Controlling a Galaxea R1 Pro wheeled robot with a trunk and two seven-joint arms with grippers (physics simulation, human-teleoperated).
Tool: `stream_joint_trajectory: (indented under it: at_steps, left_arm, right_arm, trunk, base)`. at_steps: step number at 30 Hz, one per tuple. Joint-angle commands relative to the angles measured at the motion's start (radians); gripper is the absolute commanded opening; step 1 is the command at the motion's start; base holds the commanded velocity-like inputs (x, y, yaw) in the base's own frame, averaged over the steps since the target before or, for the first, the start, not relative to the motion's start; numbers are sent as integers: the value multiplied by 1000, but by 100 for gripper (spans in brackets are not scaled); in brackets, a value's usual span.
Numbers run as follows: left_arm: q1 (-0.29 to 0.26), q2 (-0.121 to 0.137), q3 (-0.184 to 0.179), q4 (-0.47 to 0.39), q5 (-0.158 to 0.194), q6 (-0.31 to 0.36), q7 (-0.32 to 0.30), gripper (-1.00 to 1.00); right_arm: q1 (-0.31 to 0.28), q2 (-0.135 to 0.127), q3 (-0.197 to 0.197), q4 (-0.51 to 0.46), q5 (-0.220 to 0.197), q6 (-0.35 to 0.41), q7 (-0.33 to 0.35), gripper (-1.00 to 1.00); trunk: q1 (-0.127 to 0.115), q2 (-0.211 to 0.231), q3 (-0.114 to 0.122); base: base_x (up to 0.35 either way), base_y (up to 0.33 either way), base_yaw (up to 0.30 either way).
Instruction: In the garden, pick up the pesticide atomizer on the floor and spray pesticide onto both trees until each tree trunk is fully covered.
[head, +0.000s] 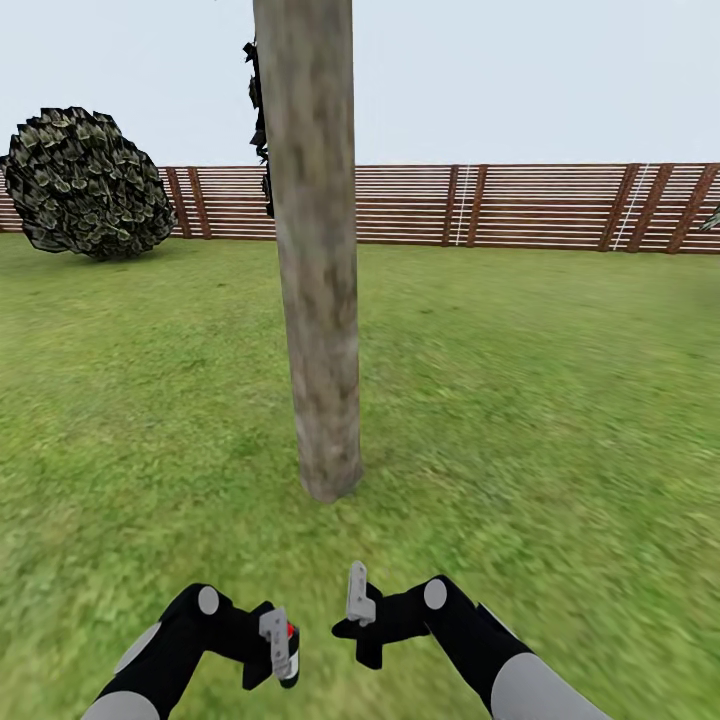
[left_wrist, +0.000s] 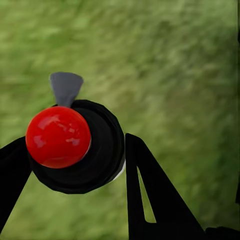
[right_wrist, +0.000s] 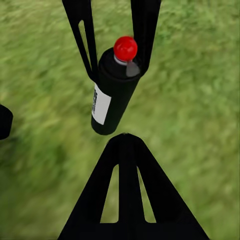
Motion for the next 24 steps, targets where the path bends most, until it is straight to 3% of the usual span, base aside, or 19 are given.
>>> stream_joint_trajectory:
  at_steps: [1,11,13,15,24]
  left_arm:
    - [0,-1,2,0,-6,-13,-4,-100]
    - [0,-2,-2,2,-5,-64,-21,-100]
    - [-1,-1,-36,2,-1,-65,-47,-100]
    - [-2,-2,-47,2,2,-65,-53,-100]
    - [-3,-9,-53,2,6,-63,-56,-100]
  right_arm:
    - [-1,0,-1,-1,10,-6,0,-100]
    - [-1,-1,-2,-7,10,-6,0,-100]
    - [-1,-1,-2,-7,10,-6,0,-100]
    - [-1,-1,-2,-7,10,-6,0,-100]
    - [-1,-2,-4,-7,10,-6,0,-100]
  trunk:
    - [0,0,-1]
    - [0,0,-1]
    - [0,0,-1]
    - [0,0,-1]
    - [0,0,-1]
  base:
    - [0,0,0]
    - [0,0,0]
    - [0,0,0]
    - [0,0,0]
    - [0,0,0]
